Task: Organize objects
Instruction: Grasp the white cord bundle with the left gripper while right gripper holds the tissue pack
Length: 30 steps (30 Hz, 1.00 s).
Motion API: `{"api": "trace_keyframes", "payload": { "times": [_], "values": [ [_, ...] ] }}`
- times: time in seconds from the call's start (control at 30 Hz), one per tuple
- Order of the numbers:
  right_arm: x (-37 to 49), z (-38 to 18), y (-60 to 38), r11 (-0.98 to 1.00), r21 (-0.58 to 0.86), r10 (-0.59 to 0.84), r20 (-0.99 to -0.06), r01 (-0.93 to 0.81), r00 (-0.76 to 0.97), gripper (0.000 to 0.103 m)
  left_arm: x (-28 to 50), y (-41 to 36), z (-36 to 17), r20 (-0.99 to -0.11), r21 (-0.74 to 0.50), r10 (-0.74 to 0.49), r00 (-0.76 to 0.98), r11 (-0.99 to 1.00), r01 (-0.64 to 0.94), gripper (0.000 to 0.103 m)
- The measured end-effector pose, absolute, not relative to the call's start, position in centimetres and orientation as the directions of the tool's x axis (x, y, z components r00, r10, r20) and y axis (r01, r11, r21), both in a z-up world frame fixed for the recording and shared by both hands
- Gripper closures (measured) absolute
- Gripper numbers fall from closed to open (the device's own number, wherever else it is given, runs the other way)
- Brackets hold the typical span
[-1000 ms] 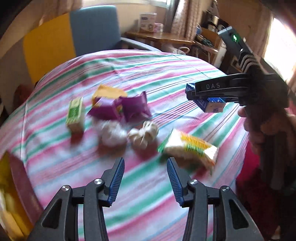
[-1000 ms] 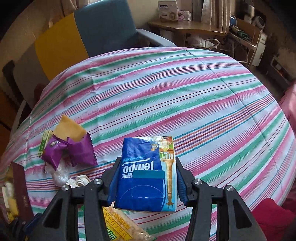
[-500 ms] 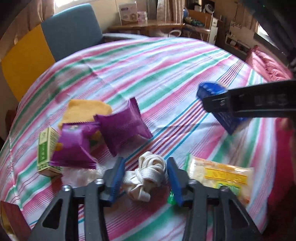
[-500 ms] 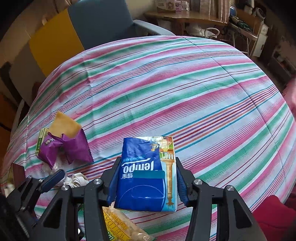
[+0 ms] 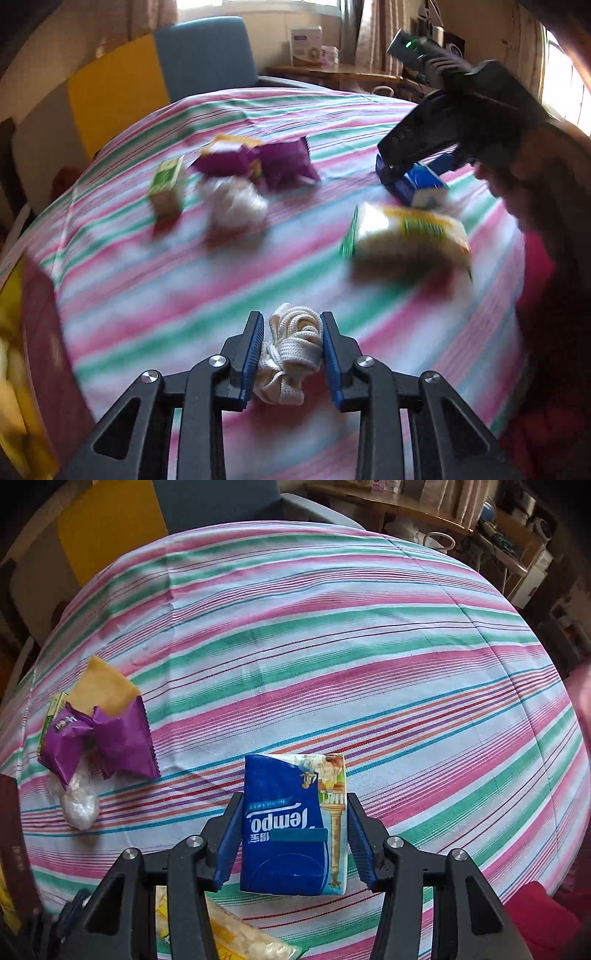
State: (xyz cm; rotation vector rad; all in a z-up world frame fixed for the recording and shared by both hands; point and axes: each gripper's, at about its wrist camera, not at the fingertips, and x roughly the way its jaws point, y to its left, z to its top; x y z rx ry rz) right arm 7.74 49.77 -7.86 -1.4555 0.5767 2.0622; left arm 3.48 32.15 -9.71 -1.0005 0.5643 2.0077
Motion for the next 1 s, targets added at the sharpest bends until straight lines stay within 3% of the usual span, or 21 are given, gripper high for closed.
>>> {"api": "trace_keyframes", "payload": {
  "times": [0.1, 0.3, 0.67, 0.73, 1.0],
  "values": [
    [7.6, -8.4, 49.6, -0.767, 0.002, 0.199, -0.950, -0.642, -0.241, 0.050, 4.7, 31.5, -10.1, -0.787, 0.091, 0.469, -0.401, -0.555, -0.827, 0.072],
    [7.8, -8.6, 49.9, -0.753, 0.024, 0.195, -0.946, -0.658, -0.259, 0.047, 3.6, 30.7, -10.6, -0.766, 0.016, 0.521, -0.377, -0.571, -0.821, 0.072],
    [7.5, -9.2, 49.3, -0.774, 0.027, 0.192, -0.942, -0.632, -0.275, 0.015, 3.6, 30.1, -11.0, -0.732, 0.011, 0.551, -0.400, -0.578, -0.816, 0.072],
    [7.4, -9.5, 49.2, -0.786, 0.023, 0.184, -0.946, -0.618, -0.268, 0.004, 3.5, 30.0, -11.0, -0.728, 0.006, 0.556, -0.400, -0.579, -0.815, 0.072],
    [7.5, -9.4, 49.7, -0.794, 0.019, 0.172, -0.952, -0.608, -0.254, 0.001, 3.5, 29.7, -11.1, -0.721, -0.009, 0.568, -0.398, -0.581, -0.814, 0.072]
  ]
}}
